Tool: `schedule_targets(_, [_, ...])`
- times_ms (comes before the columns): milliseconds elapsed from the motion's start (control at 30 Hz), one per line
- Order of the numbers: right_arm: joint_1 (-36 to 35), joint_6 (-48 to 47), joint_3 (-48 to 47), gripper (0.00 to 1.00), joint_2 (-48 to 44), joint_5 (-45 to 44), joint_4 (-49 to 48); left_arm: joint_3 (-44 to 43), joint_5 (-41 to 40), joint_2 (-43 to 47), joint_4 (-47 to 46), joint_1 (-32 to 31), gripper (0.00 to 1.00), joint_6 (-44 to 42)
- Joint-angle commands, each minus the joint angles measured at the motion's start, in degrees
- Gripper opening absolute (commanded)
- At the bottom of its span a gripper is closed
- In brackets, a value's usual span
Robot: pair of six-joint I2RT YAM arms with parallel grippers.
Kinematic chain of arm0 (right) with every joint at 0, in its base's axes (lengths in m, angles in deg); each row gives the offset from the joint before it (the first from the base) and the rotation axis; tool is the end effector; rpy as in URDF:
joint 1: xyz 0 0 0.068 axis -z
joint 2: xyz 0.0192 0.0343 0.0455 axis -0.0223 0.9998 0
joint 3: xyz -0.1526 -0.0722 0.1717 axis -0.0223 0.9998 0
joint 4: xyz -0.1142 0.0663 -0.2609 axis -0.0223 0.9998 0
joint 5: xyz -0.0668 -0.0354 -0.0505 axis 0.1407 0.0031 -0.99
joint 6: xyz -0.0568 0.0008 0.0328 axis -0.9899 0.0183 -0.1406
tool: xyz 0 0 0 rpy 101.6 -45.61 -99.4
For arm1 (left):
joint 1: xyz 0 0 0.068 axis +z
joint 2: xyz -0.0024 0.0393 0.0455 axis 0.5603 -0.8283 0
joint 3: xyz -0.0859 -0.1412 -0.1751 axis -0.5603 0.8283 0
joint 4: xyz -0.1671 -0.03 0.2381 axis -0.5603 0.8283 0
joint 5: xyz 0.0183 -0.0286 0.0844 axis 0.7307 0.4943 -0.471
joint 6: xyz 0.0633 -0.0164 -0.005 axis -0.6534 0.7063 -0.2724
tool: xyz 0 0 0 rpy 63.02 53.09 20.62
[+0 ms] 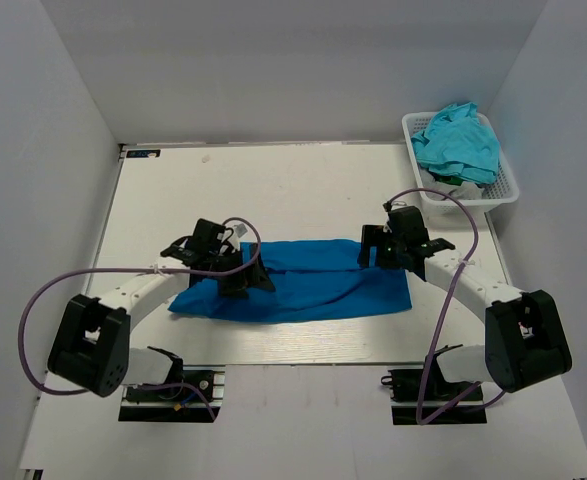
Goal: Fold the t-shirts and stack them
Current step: Fold the other side of the tshirt into a rectangle
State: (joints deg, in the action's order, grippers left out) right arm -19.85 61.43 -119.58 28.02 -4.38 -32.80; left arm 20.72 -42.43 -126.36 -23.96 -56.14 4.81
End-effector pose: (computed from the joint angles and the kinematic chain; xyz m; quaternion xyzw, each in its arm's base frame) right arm 0.2928 0.1111 0.1393 -0.0192 0.9318 0.1052 0.3467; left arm 0.2546 -0.1307 0.1186 -0.0155 0.9385 -0.3292 0.1025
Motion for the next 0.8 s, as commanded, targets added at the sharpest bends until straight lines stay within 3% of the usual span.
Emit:
schedule_targets(0, [0.0, 0.3, 0.0, 0.9, -1.3, 0.7, -0.7, 0.8, 3.7, 4.3, 2.1, -1.7, 1.0, -0.9])
schedule_targets(100, [0.1, 0.3, 0.3, 0.9, -1.6, 1.3, -1.3, -1.7, -1.9, 8.7, 8.1, -2.3, 1.0, -0.9])
schedule_targets(167, [0.1, 0.3, 0.4, 0.9, -1.8, 1.3, -1.3, -5.2, -11.4, 11.4, 12.6, -2.3, 1.0, -0.3])
schedule_targets(267, [0.0, 0.2, 0.6, 0.9, -2.0, 1.3, -1.5, -8.1, -22.4, 12.1, 12.1, -1.7, 1.0, 0.4])
schedule_targets(400, [0.1, -0.1, 0.6, 0.9, -2.0, 1.0, -1.2, -10.4, -26.4, 7.4, 5.6, -0.5, 1.0, -1.4])
schedule_targets(533, [0.1, -0.9, 0.2, 0.9, -1.9, 0.0, -0.6, -17.2, -29.0, -6.3, 4.5, -0.5, 1.0, -2.3])
schedule_targets(767, [0.0, -1.6, -0.9, 0.9, -1.0, -0.1, 2.0, -19.8, -31.0, -14.9, 3.8, -0.5, 1.0, -2.3])
